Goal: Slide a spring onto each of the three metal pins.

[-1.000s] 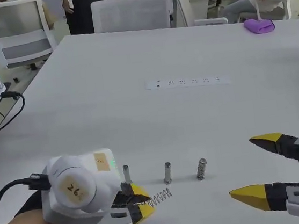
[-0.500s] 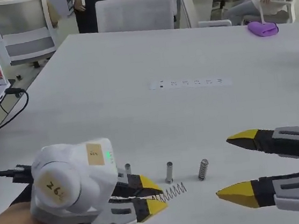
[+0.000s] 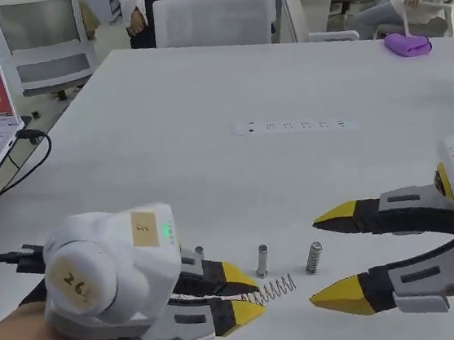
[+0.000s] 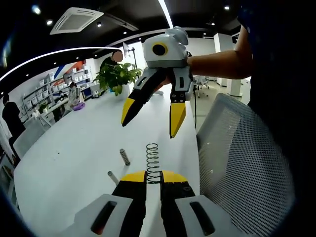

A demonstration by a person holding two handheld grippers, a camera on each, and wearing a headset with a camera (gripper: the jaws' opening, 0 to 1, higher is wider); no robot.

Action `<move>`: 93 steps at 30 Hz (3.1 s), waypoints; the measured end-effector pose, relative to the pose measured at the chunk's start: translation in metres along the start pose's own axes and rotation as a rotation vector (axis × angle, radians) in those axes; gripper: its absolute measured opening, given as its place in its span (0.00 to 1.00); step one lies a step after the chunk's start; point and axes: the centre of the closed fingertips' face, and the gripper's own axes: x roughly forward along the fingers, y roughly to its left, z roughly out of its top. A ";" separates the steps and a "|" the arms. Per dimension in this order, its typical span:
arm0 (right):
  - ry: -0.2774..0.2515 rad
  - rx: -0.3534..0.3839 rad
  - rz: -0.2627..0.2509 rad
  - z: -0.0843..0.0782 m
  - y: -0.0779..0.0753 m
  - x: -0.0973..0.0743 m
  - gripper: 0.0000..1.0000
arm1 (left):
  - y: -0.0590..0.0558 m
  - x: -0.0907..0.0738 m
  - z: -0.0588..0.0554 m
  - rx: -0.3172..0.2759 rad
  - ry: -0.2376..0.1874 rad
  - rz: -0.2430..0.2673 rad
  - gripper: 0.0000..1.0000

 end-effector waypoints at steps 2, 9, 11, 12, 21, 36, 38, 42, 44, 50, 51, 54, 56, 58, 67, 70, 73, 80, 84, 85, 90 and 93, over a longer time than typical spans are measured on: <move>0.005 -0.013 0.029 -0.001 0.004 0.002 0.47 | -0.001 0.000 0.002 0.006 -0.009 -0.006 0.02; 0.016 -0.016 0.088 -0.001 0.013 0.010 0.34 | -0.004 0.001 0.007 0.018 -0.022 -0.017 0.02; 0.013 -0.018 0.099 0.000 0.015 0.013 0.32 | -0.004 0.001 0.008 0.020 -0.025 -0.020 0.02; 0.013 -0.018 0.107 0.000 0.016 0.013 0.30 | -0.005 0.001 0.008 0.021 -0.027 -0.022 0.02; -0.014 0.006 0.164 0.005 0.027 0.018 0.23 | -0.009 0.000 0.014 0.031 -0.046 -0.029 0.02; -0.038 0.058 0.216 0.014 0.035 0.017 0.14 | -0.012 -0.001 0.024 0.044 -0.075 -0.029 0.02; -0.031 0.071 0.214 0.013 0.034 0.018 0.12 | -0.011 -0.002 0.025 0.042 -0.080 -0.028 0.02; -0.025 0.076 0.219 0.013 0.035 0.018 0.10 | -0.012 -0.001 0.024 0.044 -0.077 -0.030 0.02; -0.019 0.085 0.220 0.013 0.035 0.017 0.10 | -0.012 -0.001 0.024 0.042 -0.079 -0.029 0.02; -0.004 0.120 0.229 0.012 0.036 0.017 0.10 | -0.013 0.000 0.025 0.044 -0.084 -0.025 0.02; 0.001 0.129 0.233 0.012 0.036 0.017 0.09 | -0.013 0.000 0.025 0.041 -0.085 -0.027 0.02; 0.019 0.133 0.239 0.012 0.036 0.017 0.09 | -0.013 0.001 0.025 0.036 -0.089 -0.029 0.02; 0.040 0.124 0.247 0.011 0.037 0.016 0.09 | -0.014 0.002 0.025 0.038 -0.089 -0.028 0.02; 0.062 0.119 0.256 0.012 0.036 0.016 0.09 | -0.013 0.003 0.025 0.036 -0.092 -0.027 0.02; 0.231 0.044 0.286 0.012 0.032 0.017 0.08 | -0.008 0.006 0.026 0.009 -0.117 -0.005 0.02; 0.294 0.004 0.298 0.013 0.030 0.017 0.08 | -0.005 0.007 0.027 -0.001 -0.128 0.004 0.02; 0.361 -0.037 0.303 0.014 0.028 0.017 0.08 | -0.002 0.008 0.028 -0.010 -0.141 0.015 0.02; 0.484 -0.129 0.318 0.017 0.026 0.018 0.08 | 0.004 0.007 0.030 -0.026 -0.173 0.046 0.02; 0.537 -0.180 0.329 0.018 0.026 0.019 0.08 | 0.004 0.007 0.032 -0.033 -0.184 0.054 0.02; 0.556 -0.192 0.333 0.018 0.026 0.018 0.08 | 0.004 0.007 0.032 -0.034 -0.187 0.055 0.02; 0.625 -0.251 0.337 0.017 0.026 0.018 0.08 | 0.004 0.007 0.033 -0.039 -0.196 0.061 0.02; 0.656 -0.272 0.339 0.017 0.026 0.018 0.08 | 0.005 0.009 0.034 -0.045 -0.199 0.062 0.02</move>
